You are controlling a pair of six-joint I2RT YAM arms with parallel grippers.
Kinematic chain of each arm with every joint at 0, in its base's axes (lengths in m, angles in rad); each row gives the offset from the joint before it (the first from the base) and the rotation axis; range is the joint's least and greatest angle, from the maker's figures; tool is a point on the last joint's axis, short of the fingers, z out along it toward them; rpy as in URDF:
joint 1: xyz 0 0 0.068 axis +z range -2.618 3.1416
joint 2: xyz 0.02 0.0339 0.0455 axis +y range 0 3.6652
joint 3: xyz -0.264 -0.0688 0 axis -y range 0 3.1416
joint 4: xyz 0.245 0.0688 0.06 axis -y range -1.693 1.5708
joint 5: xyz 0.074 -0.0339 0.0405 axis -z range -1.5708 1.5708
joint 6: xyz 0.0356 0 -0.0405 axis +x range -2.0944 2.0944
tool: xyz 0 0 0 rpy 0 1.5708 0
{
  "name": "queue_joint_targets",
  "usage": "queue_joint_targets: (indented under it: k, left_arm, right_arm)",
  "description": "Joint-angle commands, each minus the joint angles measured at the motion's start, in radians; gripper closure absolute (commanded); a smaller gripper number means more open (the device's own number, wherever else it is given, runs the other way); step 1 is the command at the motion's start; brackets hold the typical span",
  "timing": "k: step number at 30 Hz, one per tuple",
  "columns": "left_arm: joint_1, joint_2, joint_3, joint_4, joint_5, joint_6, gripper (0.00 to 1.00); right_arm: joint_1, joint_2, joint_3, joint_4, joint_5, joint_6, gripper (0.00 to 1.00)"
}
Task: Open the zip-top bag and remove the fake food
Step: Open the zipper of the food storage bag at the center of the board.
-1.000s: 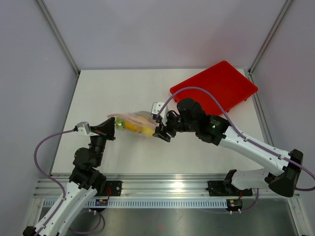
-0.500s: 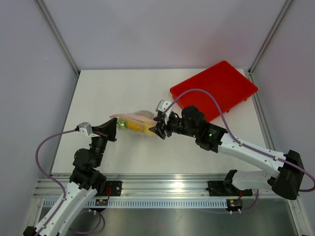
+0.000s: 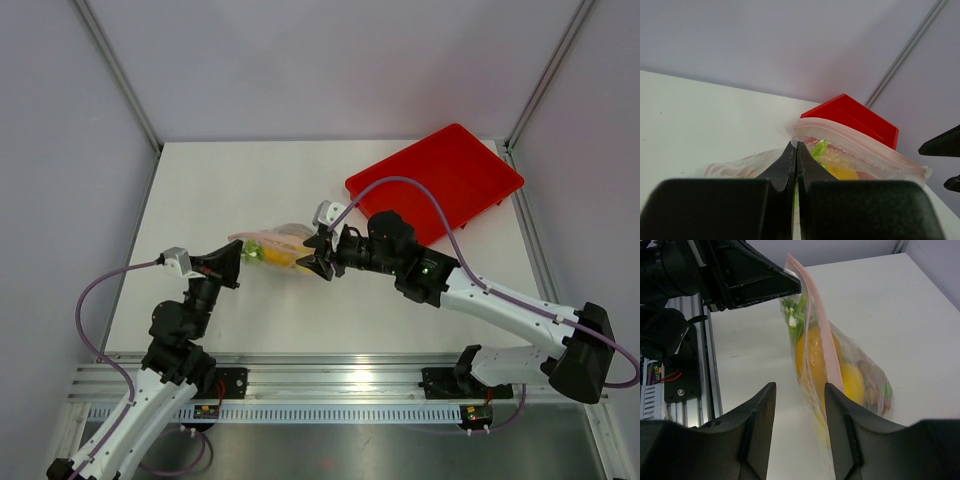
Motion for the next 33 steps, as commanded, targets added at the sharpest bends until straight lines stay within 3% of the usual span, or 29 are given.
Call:
queue_joint_targets:
  k: [1, 8, 17, 21, 28, 29, 33]
  left_arm:
    - [0.004, 0.01, 0.005, 0.077, 0.028, 0.012, 1.0]
    - [0.004, 0.014, 0.008, 0.079, 0.035, 0.012, 1.0]
    - [0.004, 0.01, 0.005, 0.079, 0.038, 0.013, 1.0]
    - [0.004, 0.008, 0.005, 0.077, 0.039, 0.013, 1.0]
    - [0.004, 0.013, 0.008, 0.076, 0.041, 0.015, 1.0]
    - [0.004, 0.01, 0.008, 0.073, 0.041, 0.016, 1.0]
    - [0.004, 0.01, 0.008, 0.077, 0.047, 0.016, 1.0]
  right_arm:
    - [-0.002, 0.022, 0.055, -0.013, -0.05, -0.01, 0.51]
    - [-0.002, 0.06, 0.087, -0.081, -0.08, -0.035, 0.55]
    - [0.008, 0.126, 0.131, -0.14, -0.051, -0.066, 0.53]
    - [0.017, 0.149, 0.156, -0.17, -0.05, -0.082, 0.68]
    - [0.028, 0.163, 0.174, -0.212, -0.048, -0.11, 0.8]
    - [0.028, 0.16, 0.173, -0.212, -0.047, -0.11, 0.79]
    - [0.028, 0.119, 0.139, -0.175, -0.048, -0.105, 0.55]
